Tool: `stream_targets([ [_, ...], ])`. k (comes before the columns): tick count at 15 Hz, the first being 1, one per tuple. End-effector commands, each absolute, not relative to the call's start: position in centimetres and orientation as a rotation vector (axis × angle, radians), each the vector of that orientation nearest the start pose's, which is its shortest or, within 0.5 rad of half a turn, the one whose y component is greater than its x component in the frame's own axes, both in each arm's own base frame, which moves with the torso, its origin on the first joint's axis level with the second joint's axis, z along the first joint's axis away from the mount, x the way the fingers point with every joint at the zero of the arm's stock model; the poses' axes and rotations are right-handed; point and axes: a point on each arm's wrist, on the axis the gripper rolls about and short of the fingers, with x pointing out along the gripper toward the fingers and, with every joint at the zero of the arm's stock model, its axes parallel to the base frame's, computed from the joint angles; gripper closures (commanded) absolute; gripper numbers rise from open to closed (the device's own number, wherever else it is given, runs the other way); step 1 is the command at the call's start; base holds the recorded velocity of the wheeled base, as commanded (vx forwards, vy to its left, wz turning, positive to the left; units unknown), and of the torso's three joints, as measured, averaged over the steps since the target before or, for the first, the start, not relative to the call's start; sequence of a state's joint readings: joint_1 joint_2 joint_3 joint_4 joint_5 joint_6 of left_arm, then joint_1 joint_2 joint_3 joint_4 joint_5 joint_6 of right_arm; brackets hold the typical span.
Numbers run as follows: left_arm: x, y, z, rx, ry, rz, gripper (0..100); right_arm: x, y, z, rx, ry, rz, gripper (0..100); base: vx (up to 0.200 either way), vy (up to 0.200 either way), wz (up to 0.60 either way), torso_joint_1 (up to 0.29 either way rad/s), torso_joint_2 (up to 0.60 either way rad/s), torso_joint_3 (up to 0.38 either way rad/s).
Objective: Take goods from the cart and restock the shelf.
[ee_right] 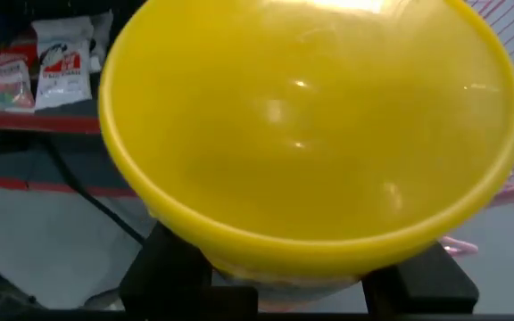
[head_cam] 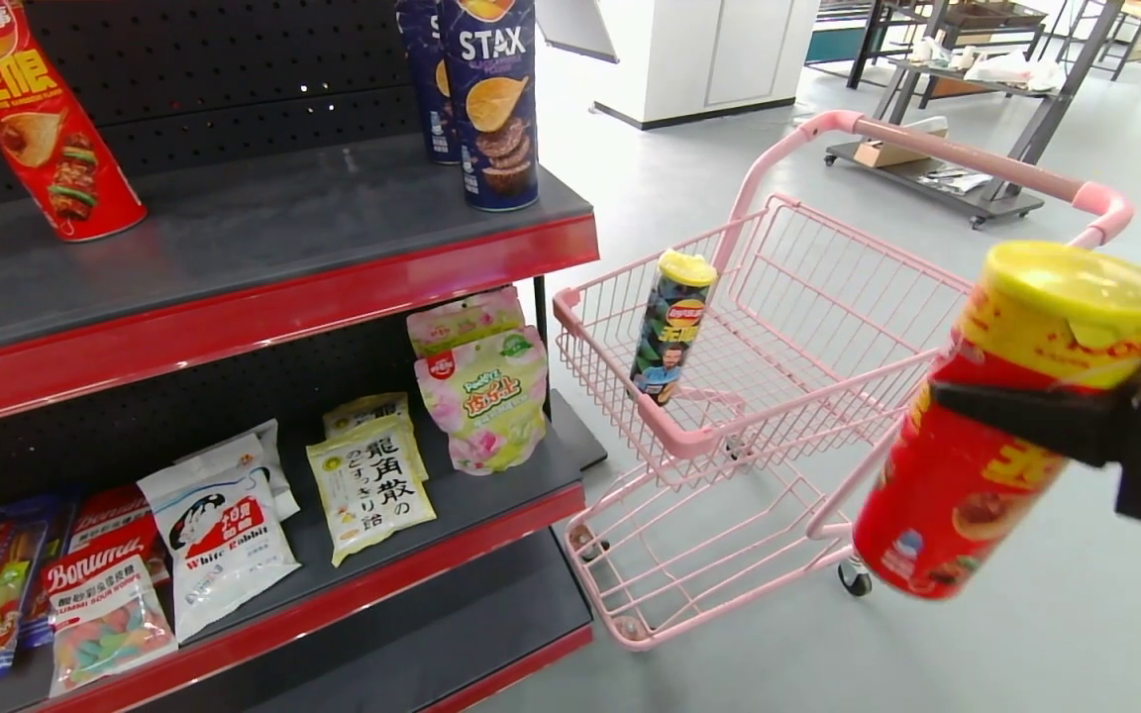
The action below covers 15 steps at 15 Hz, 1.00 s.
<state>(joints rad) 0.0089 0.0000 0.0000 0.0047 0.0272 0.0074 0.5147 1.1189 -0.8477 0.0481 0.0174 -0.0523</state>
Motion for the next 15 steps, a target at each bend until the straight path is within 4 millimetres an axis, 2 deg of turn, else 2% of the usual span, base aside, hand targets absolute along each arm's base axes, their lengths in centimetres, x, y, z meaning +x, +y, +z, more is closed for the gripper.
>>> stream_targets([
  [1,-2.27,0.04,7.5,0.008,0.006,0.037,0,10.32,6.36,25.2,-0.16,0.271,0.572,100,0.0,0.0,0.0,0.0,0.0,0.0],
  [7,-2.27,0.04,7.5,0.008,0.006,0.037,0,10.31,6.3,24.94,-0.176,0.276,0.571,100,0.0,0.0,0.0,0.0,0.0,0.0],
  [12,-2.27,0.04,7.5,0.008,0.006,0.037,0,10.29,6.27,24.84,-0.178,0.277,0.569,100,-0.2,0.0,0.0,0.002,0.0,0.006],
  [15,-2.27,0.04,7.5,0.008,0.006,0.037,0,10.41,6.28,24.74,-0.181,0.283,0.552,100,0.0,0.0,0.0,0.0,0.0,0.0],
])
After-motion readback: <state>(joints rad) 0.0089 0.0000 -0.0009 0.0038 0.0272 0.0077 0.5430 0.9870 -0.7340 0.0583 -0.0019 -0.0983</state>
